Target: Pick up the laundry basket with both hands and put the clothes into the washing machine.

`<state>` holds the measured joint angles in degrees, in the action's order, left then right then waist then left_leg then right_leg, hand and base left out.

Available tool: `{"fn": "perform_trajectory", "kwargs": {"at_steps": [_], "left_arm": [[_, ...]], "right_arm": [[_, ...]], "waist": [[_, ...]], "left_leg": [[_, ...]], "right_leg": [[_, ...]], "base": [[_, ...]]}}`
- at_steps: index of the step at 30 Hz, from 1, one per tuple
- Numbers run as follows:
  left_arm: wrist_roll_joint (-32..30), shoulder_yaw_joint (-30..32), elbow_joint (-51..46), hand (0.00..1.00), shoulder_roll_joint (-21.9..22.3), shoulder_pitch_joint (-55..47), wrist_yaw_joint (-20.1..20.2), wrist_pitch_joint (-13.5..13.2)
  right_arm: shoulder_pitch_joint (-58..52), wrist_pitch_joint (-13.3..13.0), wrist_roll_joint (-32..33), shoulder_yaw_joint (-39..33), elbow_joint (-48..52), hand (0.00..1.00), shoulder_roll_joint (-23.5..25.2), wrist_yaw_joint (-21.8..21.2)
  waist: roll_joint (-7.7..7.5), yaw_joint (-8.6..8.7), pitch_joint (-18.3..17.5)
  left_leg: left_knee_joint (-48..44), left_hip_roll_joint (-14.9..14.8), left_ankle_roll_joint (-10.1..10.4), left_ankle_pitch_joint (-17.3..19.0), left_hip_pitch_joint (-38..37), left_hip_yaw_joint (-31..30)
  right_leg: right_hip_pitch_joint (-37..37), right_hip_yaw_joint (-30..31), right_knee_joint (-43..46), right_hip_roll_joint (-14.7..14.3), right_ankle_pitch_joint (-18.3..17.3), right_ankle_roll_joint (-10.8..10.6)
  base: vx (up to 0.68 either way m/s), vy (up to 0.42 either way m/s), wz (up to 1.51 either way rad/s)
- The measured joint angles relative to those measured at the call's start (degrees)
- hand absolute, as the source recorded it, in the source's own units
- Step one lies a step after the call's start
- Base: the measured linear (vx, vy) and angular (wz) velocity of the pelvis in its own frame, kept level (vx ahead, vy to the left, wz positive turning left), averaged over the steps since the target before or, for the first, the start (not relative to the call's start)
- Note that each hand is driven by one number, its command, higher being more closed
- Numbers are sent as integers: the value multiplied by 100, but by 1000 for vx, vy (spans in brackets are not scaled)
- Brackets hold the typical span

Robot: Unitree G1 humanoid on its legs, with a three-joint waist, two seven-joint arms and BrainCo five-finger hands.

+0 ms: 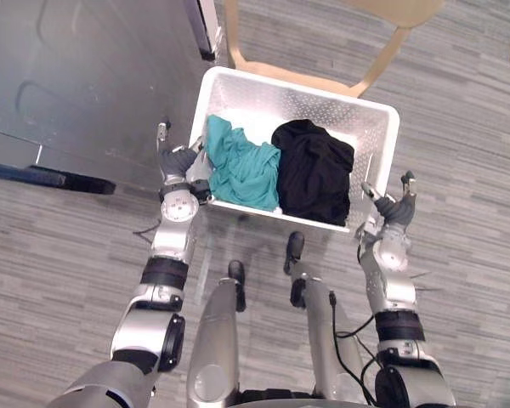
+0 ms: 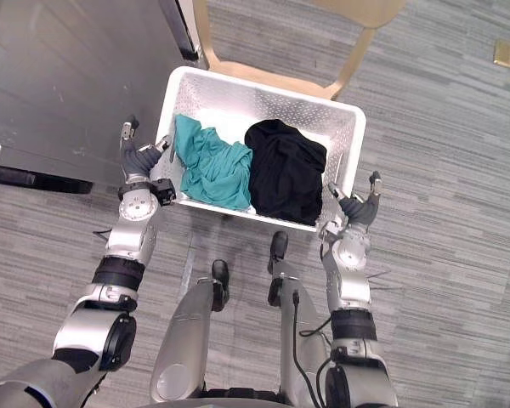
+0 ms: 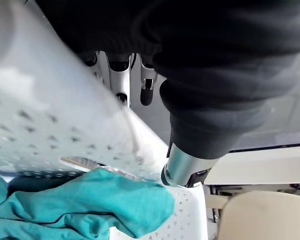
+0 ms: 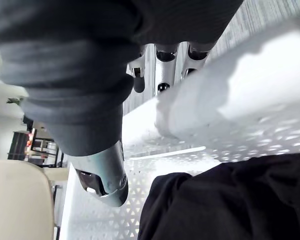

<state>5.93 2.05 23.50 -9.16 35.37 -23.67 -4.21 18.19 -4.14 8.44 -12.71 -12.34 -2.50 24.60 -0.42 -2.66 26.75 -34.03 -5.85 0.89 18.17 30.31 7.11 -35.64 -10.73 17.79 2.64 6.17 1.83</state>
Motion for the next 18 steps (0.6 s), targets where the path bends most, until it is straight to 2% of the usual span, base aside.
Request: {"fn": "perform_trajectory", "kwargs": {"at_steps": [3, 6, 10, 13, 15, 17, 18], "left_arm": [[22, -5, -622, 0, 73, -471, 17, -234], [258, 95, -1035, 0, 235, -1051, 116, -494], [364, 233, -1422, 0, 570, -1789, 227, -589], [360, 252, -1666, 0, 731, -2387, 267, -635], [359, 220, -1851, 0, 802, -2815, 377, -639], [359, 124, -1896, 0, 833, -3223, 542, -672], [360, 55, -1886, 0, 845, -3531, 685, -693]], "right_arm": [[-276, -153, 60, -101, 337, 0, -51, -121], [-615, -236, 63, -98, 711, 0, -199, -265], [-943, -300, -54, -52, 956, 0, -283, -374], [-1365, -349, -401, 184, 1293, 0, -255, -499], [-1733, -407, -596, 363, 1434, 0, -235, -615], [-2207, -434, -757, 412, 1502, 0, -233, -743], [-2528, -430, -849, 417, 1470, 0, -230, -832]], "waist": [[0, -16, 0], [4, -121, 3], [5, -142, 3], [4, -168, 3], [4, -186, 0], [28, -276, -40], [42, -286, -186]], "left_leg": [[91, 8, 2, 1, -136, 28], [182, 14, 23, -12, -284, 16], [238, 15, 33, -18, -420, -58], [404, 53, 75, -48, -657, -65], [562, 79, 114, -73, -889, -66], [728, 94, 140, -90, -1123, -72], [819, 102, 151, -98, -1181, -87]], "right_leg": [[103, 15, 1, 12, -45, -8], [211, -15, 5, 20, -107, 25], [370, -92, 20, 27, -185, 26], [543, -108, 19, 56, -249, 12], [710, -115, 22, 72, -322, 1], [878, -151, 36, 92, -410, 2], [919, -200, 32, 101, -483, -21]], "base": [[6, -11, 2], [28, -47, 5], [43, -32, 11], [48, -9, 8], [89, -13, 8], [91, -19, 11], [130, -20, 21]]}}
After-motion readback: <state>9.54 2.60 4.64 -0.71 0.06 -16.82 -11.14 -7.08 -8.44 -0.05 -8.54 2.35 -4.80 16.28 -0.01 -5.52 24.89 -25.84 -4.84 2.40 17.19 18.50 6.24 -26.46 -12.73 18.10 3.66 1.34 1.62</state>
